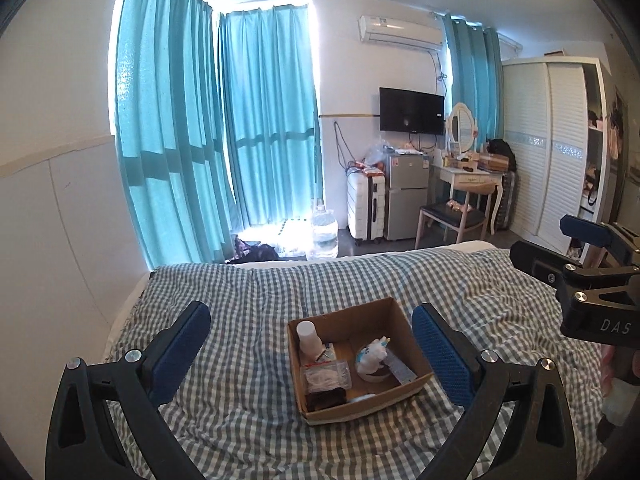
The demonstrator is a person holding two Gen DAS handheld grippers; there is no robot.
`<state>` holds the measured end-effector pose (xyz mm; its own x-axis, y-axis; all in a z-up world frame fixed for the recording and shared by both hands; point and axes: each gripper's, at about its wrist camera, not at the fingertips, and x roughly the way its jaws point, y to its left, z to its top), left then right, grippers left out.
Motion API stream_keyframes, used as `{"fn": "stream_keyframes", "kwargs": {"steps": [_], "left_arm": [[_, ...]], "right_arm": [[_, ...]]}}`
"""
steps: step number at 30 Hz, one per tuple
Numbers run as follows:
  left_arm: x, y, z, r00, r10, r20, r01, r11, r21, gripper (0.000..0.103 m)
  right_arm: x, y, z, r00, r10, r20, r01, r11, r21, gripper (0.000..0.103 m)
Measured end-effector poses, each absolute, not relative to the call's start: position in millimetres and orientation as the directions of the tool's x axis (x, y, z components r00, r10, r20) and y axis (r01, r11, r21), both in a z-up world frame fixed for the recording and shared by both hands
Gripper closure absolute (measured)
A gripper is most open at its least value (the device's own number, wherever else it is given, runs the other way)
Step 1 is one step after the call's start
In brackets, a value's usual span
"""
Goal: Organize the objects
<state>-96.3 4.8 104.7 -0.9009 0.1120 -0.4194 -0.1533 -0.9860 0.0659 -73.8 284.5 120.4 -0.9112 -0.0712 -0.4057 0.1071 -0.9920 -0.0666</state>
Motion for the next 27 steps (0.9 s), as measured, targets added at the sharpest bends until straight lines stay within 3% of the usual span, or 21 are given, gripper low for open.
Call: {"fn": "stream_keyframes", "kwargs": {"steps": [4,8,12,15,21,27], "left_arm": [[-81,4,97,-0.902,0.057,-0.429,-0.098,-0.992,0.074,0.000],[-62,-5,83,-0.907,0.104,-0.409,-0.100,-0.994,-0.032,0.000],[-47,-10,66,-0.940,-0.002,-0.342,0.000,-1.000,0.005,0.000],[-42,-13,51,-0.939,-0.013,-0.344,0.014,-1.000,0.000,0.000],[-37,-13,25,-0.948,-0.009,-0.319,0.018,-1.000,-0.024,0.000],[-40,-3,7,-0.936,0.005,-0.353,-0.006,-1.000,0.002,0.000]], "right_arm": [[-51,285,113,-0.917,-0.082,-0.391,0.119,-0.990,-0.071,0.002],[-32,295,92,-0.915,-0.109,-0.388,0.127,-0.992,-0.022,0.002],[-15,304,65,-0.928,-0.090,-0.361,0.104,-0.994,-0.019,0.002],[-2,309,47,-0.946,-0.052,-0.320,0.065,-0.997,-0.031,0.002],[-4,315,4,-0.928,-0.051,-0.369,0.066,-0.997,-0.027,0.002],[-10,323,-20,-0.909,-0.049,-0.415,0.057,-0.998,-0.007,0.002]]}}
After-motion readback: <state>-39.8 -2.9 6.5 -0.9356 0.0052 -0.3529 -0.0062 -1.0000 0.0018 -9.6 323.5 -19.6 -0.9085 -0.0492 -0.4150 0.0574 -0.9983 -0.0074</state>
